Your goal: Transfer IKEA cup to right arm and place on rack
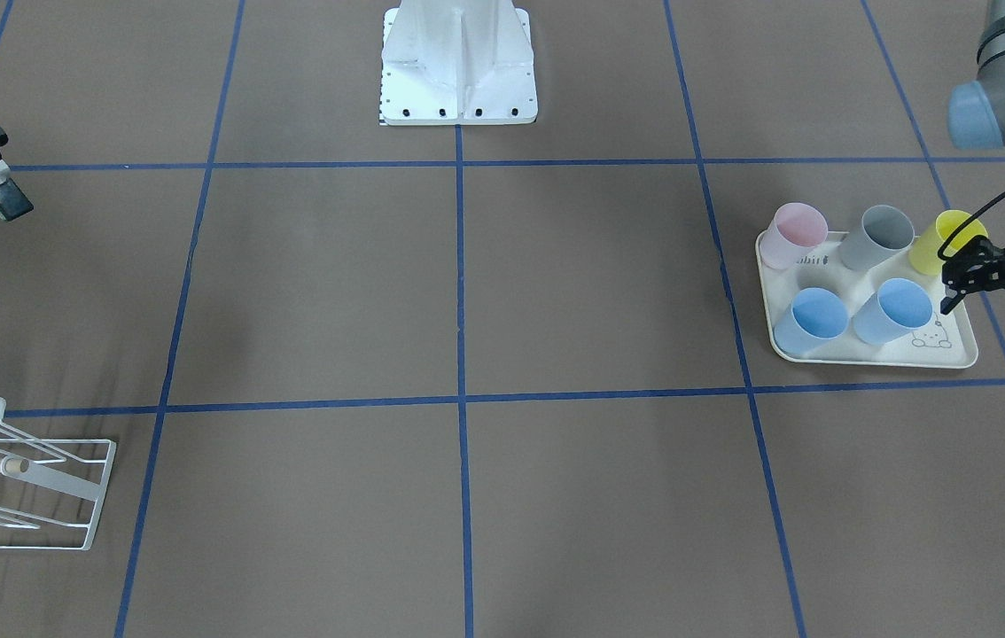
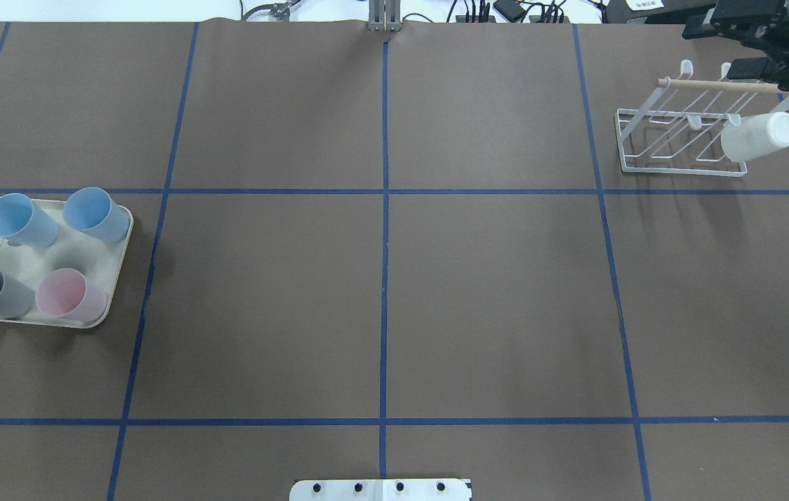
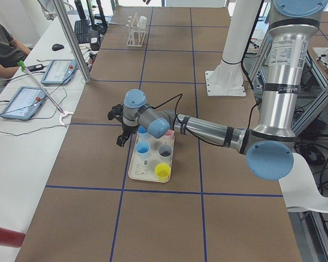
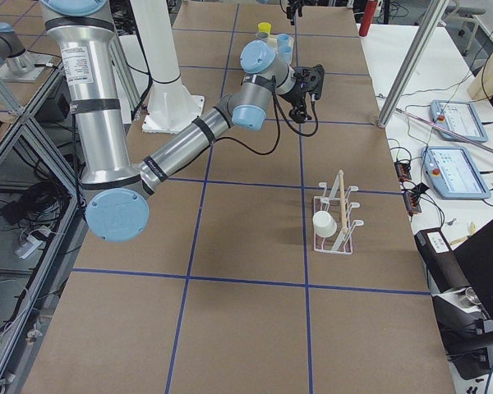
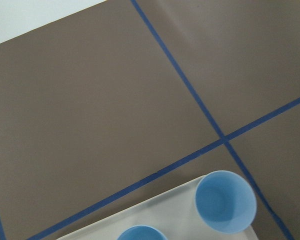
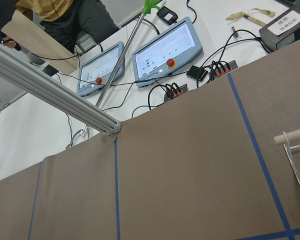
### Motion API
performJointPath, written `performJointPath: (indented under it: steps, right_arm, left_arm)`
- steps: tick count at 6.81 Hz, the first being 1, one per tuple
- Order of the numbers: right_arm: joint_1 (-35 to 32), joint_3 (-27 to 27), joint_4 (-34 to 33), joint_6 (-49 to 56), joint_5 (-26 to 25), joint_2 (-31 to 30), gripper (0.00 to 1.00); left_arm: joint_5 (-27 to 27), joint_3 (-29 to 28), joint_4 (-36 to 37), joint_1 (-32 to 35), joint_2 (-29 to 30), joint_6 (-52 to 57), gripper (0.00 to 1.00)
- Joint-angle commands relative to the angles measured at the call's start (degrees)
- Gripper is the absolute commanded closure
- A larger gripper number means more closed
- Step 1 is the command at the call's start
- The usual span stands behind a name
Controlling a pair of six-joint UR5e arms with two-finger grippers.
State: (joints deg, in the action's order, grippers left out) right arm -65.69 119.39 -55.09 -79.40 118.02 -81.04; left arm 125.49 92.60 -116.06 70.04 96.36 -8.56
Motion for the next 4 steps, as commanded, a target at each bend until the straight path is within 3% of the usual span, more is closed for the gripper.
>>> performJointPath:
  steps: [1, 4]
  right_arm:
    - [0.03, -1.61, 0.07, -0.05, 0.02, 1.31, 0.00]
    - [-0.05, -1.62, 0.16, -0.05, 0.20, 1.32, 0.00]
  left_arm:
    - [-0.16, -1.89, -0.13, -0.43, -0.03, 0.21, 0.00]
    - [-0.43, -2.60, 0.22, -4.47, -1.62, -0.14, 0.00]
